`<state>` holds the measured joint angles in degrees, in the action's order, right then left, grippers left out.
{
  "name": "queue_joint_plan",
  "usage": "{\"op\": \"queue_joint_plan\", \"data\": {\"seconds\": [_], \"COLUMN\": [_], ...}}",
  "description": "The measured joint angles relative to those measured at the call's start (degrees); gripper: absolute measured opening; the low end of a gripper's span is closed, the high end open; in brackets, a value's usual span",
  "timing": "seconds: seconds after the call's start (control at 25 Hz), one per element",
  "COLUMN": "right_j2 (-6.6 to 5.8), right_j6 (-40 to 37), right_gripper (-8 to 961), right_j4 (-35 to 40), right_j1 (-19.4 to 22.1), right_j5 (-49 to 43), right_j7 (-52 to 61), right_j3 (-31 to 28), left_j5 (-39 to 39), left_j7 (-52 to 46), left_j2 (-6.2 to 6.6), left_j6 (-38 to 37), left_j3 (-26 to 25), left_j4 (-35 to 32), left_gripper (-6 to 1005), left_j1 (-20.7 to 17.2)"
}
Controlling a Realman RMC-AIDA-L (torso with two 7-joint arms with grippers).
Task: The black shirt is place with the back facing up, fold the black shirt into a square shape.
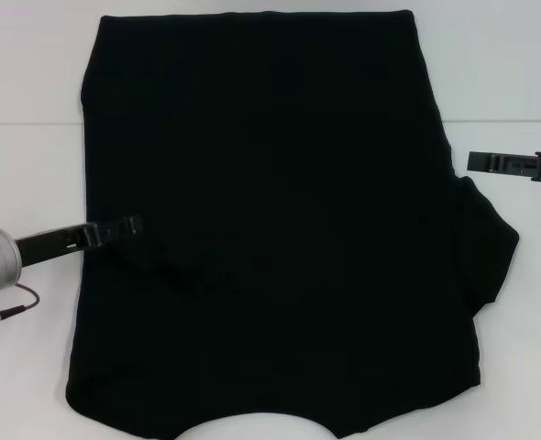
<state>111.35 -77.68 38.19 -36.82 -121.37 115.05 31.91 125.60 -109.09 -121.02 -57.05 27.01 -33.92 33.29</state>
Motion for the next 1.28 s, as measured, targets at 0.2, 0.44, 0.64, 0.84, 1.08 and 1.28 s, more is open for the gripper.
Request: {"op": "queue_joint_plan", "data": {"seconds": [0.2,0.44,0.64,0.84,1.08,1.28], "right_j2": [0.00,0.00,0.00,0.00,0.01,0.26], "right_j6": [0.0,0.0,0.5,0.7,0.9,0.9], "right_gripper": [882,882,882,882,881,881], "right_j4": [0.1,0.2,0.1,0.0,-0.1,-0.1], "right_j1": [0.0,0.0,0.0,0.1,0.1,0.2], "right_j5": [0.0,0.0,0.0,0.0,0.0,0.0], "right_j7": [0.0,0.0,0.0,0.0,0.0,-0.3], "right_j3": [0.0,0.0,0.0,0.0,0.0,0.0], "left_j5": [0.6,0.7,0.7,0.7,0.7,0.7], "left_j7": [0.0,-0.7,-1.5,-1.8,-2.4,-3.7], "left_j2": [0.07,0.17,0.33,0.37,0.50,0.53], "left_j6": [-0.1,-0.1,-0.1,-0.2,-0.7,-1.8], "left_j3": [0.5,0.9,1.1,1.5,1.6,2.9], "left_j4": [0.1,0.1,0.1,0.1,0.1,0.1], "left_gripper": [849,613,445,291,100,15], "left_j1": [0.4,0.7,1.2,1.5,2.3,4.0]}}
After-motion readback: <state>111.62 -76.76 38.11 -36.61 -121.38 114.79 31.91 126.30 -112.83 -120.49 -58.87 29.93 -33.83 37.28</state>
